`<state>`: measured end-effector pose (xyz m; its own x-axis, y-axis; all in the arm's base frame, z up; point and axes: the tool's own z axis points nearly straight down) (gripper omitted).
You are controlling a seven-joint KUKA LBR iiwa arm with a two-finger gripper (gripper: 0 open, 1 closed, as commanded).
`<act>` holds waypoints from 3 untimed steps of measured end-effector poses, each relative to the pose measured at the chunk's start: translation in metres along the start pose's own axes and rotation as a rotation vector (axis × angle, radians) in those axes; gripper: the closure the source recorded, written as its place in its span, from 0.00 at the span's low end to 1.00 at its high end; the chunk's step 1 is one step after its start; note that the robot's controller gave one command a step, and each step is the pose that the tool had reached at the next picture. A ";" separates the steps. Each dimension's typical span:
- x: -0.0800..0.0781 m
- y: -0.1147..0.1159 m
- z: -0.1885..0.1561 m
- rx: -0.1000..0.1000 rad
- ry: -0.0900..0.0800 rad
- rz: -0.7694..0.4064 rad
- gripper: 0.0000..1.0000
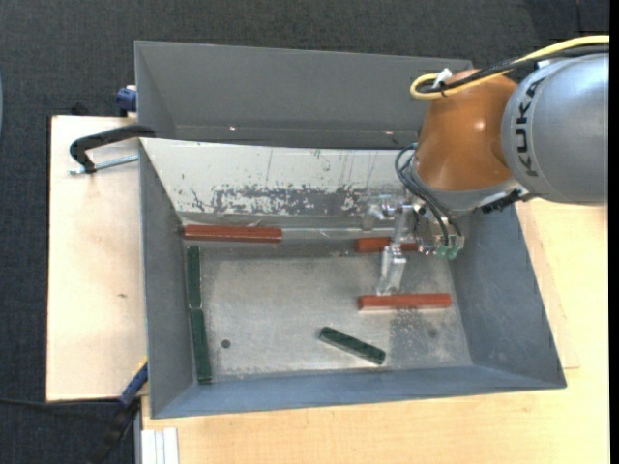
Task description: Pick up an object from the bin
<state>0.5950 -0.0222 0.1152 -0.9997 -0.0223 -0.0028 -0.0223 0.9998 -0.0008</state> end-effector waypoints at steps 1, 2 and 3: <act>0.058 -0.036 0.044 -0.002 0.002 0.049 0.00; 0.076 -0.038 0.044 -0.002 0.003 0.000 1.00; 0.076 -0.038 0.044 -0.002 0.003 0.000 1.00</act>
Offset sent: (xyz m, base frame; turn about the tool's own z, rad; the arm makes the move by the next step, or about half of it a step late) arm -0.0756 -0.0402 -0.0452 -0.0014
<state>0.5201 -0.0618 0.0705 -0.9998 -0.0220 0.0000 -0.0220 0.9998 0.0012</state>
